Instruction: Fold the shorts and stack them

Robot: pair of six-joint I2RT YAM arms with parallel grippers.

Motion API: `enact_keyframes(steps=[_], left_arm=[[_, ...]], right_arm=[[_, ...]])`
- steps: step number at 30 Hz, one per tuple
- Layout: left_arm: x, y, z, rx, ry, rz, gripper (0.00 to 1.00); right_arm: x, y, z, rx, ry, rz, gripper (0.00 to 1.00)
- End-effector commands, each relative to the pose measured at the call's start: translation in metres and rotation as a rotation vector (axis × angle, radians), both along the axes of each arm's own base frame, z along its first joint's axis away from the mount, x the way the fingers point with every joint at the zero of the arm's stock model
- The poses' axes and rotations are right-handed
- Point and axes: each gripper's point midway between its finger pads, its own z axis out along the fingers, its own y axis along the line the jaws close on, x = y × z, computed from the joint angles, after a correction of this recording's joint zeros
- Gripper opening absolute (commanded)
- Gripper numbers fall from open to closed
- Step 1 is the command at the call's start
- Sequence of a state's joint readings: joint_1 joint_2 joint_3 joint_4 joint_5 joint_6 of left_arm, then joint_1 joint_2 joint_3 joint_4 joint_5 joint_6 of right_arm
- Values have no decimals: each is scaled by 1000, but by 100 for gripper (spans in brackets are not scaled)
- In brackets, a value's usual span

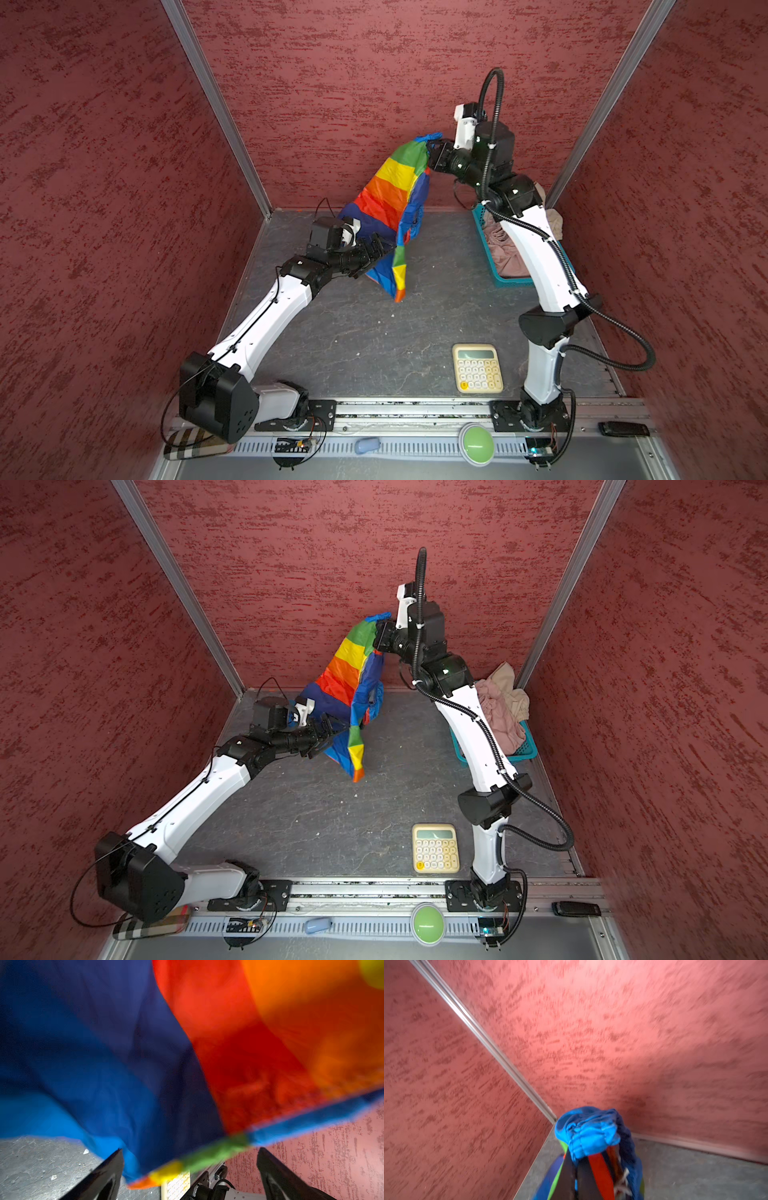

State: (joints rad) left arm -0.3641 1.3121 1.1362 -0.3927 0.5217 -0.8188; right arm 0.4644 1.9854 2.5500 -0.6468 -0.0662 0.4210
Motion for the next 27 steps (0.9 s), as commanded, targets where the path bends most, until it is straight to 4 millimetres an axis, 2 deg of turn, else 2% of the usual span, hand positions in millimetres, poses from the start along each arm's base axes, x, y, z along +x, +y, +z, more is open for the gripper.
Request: enact_keyframes(steps=[1, 3, 5, 8, 11, 15, 19, 24, 27], left_arm=[[7, 3, -20, 24, 18, 35, 99], [11, -5, -16, -3, 13, 34, 99], [11, -20, -11, -26, 9, 13, 99], [0, -50, -2, -48, -24, -65, 99], [-10, -60, -3, 16, -94, -118, 99], [-24, -64, -32, 173, -162, -194, 99], [-30, -74, -79, 422, -231, -219, 99], [-19, -99, -117, 572, -286, -216, 99], [-7, -102, -142, 681, -263, -192, 99]], right_arm=[[17, 4, -68, -115, 173, -17, 0], [15, 4, -70, -121, 185, -12, 0], [13, 3, -73, -128, 196, -13, 0], [13, 0, -76, -138, 201, -25, 0], [15, -2, -77, -151, 197, -33, 0], [20, -4, -80, -130, 208, -27, 0], [21, -4, -73, -96, 199, -17, 0], [20, -5, -68, -75, 193, -4, 0], [19, -7, -65, -70, 193, -2, 0]])
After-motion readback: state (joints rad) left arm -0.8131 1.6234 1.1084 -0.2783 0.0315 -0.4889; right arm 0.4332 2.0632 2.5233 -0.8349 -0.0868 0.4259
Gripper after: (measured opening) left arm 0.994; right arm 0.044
